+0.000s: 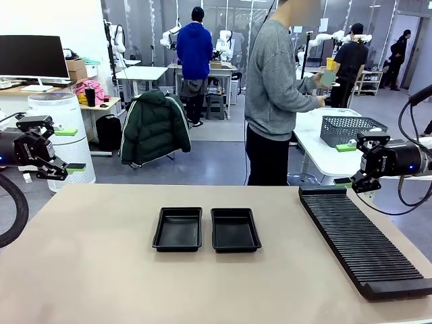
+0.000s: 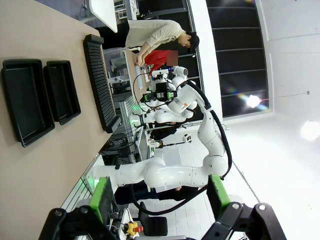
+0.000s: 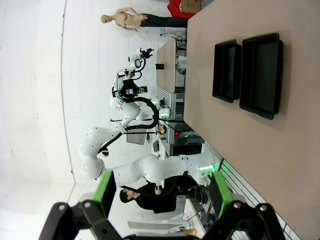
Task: Inspect and transfer BCBs to ESD trays.
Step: Pick up the Blank PCB from the PCB Rack and place it in the left ESD tray.
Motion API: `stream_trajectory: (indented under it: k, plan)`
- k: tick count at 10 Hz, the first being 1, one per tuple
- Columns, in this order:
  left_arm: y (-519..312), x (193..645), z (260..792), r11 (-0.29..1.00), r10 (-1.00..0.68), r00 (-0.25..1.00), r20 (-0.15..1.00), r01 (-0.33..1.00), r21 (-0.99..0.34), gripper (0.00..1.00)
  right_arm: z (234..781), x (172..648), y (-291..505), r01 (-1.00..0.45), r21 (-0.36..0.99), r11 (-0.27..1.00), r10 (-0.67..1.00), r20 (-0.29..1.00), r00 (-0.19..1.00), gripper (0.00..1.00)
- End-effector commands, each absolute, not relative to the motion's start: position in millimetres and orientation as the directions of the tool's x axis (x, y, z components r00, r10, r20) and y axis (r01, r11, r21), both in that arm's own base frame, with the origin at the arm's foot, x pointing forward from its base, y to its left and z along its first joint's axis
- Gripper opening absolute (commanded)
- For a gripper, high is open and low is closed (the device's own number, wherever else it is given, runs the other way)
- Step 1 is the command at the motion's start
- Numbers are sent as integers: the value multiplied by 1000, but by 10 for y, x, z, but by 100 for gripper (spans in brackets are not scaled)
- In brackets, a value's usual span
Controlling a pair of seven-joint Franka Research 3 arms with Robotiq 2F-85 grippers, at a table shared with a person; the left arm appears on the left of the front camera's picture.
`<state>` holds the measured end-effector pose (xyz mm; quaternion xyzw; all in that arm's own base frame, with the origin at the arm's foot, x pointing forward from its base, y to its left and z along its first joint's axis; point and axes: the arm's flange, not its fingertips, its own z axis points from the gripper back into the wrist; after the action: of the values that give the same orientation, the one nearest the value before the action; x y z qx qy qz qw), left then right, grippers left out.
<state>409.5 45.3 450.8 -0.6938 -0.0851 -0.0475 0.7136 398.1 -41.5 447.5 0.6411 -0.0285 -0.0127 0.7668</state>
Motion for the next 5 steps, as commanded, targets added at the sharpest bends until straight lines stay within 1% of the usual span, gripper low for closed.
stream_trajectory:
  k: [1, 5]
  plan:
    - [457, 4093, 4509, 32, 51, 981, 187, 186, -982, 100, 4485, 3966, -405, -20, 984, 178, -55, 31, 998, 100]
    - [457, 4093, 4509, 32, 51, 981, 187, 186, -982, 100, 4485, 3966, -405, -20, 984, 178, -55, 31, 998, 100]
